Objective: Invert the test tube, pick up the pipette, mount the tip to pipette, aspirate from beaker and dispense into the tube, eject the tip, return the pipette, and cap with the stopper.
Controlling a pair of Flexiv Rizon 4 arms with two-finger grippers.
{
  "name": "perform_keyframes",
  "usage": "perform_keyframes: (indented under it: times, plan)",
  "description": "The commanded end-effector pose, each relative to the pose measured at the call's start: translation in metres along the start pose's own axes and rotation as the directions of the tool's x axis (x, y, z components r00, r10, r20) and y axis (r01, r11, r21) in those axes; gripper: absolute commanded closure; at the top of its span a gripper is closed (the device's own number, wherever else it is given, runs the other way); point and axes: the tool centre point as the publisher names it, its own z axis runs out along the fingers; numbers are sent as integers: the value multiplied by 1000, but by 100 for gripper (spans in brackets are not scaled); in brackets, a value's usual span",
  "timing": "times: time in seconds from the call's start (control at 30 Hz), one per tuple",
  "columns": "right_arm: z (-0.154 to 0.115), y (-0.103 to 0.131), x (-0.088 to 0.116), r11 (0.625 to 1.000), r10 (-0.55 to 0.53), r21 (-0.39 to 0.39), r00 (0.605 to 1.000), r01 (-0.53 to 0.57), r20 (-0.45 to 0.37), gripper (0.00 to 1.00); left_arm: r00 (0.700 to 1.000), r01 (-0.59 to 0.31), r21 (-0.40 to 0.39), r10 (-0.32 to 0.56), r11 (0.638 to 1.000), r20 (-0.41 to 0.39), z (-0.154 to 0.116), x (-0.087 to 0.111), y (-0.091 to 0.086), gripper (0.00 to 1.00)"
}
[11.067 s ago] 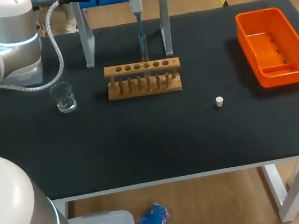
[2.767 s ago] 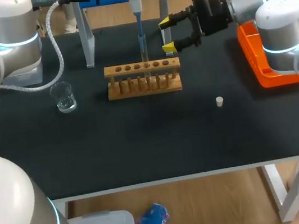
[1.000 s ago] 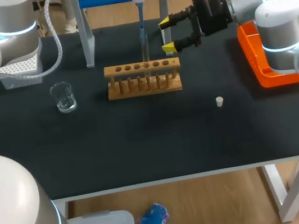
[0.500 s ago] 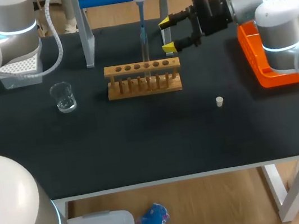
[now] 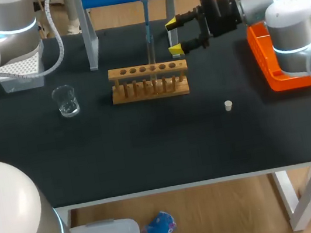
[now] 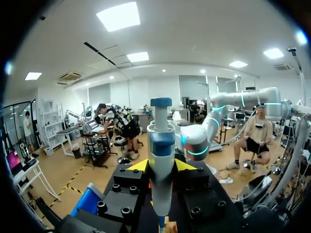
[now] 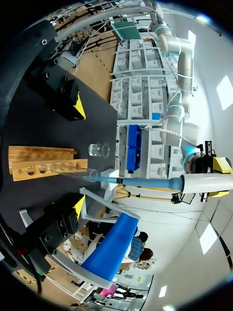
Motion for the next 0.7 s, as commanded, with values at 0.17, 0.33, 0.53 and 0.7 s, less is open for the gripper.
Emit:
perform_keyframes:
  times: [0.17,0.33,0.53,0.7]
  plan:
    - [0,0,0,1000,0,0,1000,0,-1,0,1000,-5,-7,5,1000,1,-2,0,-7,100]
    - [0,0,0,1000,0,0,1000,0,-1,0,1000,-6,0,6,1000,7,-2,0,-8,100]
    - [0,0,0,1000,0,0,1000,0,-1,0,1000,-7,-10,7,1000,6,-3,1,-12,100]
    - [0,0,0,1000,0,0,1000,0,-1,0,1000,-7,-20,7,1000,7,-3,1,-16,100]
